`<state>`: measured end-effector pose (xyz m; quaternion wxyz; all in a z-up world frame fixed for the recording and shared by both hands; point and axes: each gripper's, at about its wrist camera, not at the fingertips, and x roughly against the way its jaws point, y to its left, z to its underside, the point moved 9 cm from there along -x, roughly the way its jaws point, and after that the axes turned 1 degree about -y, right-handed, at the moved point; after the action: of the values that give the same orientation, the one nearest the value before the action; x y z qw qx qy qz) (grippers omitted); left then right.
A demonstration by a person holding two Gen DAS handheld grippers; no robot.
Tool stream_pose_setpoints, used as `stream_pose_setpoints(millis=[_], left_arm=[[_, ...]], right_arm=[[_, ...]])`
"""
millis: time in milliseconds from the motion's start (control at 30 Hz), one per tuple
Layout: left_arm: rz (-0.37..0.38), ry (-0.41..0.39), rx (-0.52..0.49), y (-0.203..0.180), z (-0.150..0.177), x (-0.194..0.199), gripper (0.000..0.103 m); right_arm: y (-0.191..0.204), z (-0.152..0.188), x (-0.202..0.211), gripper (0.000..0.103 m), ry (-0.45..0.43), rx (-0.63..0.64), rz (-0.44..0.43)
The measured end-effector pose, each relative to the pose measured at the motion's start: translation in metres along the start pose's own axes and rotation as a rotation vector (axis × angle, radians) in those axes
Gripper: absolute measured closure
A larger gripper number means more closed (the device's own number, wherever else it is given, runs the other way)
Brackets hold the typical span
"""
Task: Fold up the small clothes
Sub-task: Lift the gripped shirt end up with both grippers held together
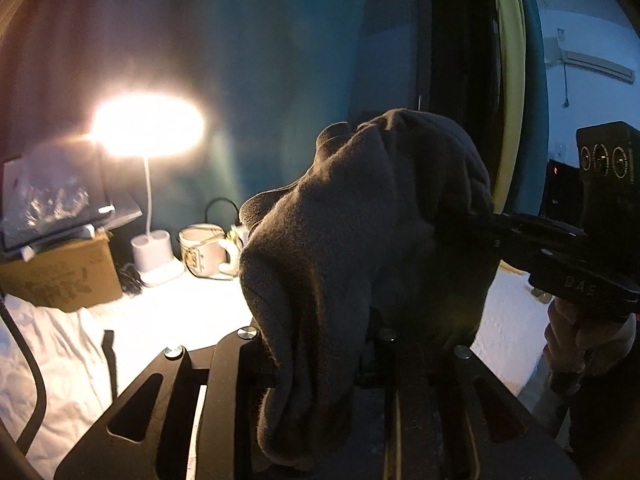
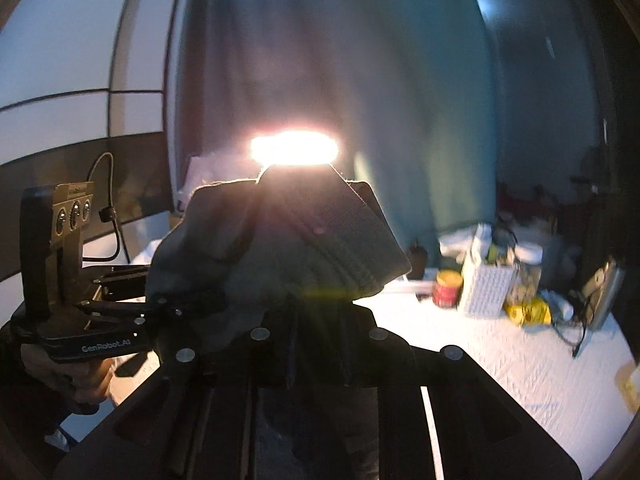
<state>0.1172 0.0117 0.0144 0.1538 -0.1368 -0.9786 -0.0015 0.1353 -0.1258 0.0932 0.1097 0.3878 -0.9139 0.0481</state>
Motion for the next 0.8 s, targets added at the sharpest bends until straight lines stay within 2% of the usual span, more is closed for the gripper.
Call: stream_pose_setpoints(millis=[433, 633, 800], left_arm=[[-0.089, -0.128, 0.0, 0.036, -0.036, 0.067, 0.081], [-0.115, -0.159, 0.045, 0.061, -0.039, 0.098, 0.081], [-0.164, -0.166, 0.036, 0.077, -0.034, 0.119, 0.081]], right_arm=[[0.056, -0.057, 0.008, 0.087, -0.104, 0.113, -0.102], [0.093, -0.072, 0.006, 0.087, -0.126, 0.182, -0.159], [0.12, -0.074, 0.004, 0.087, -0.133, 0.21, -0.216]])
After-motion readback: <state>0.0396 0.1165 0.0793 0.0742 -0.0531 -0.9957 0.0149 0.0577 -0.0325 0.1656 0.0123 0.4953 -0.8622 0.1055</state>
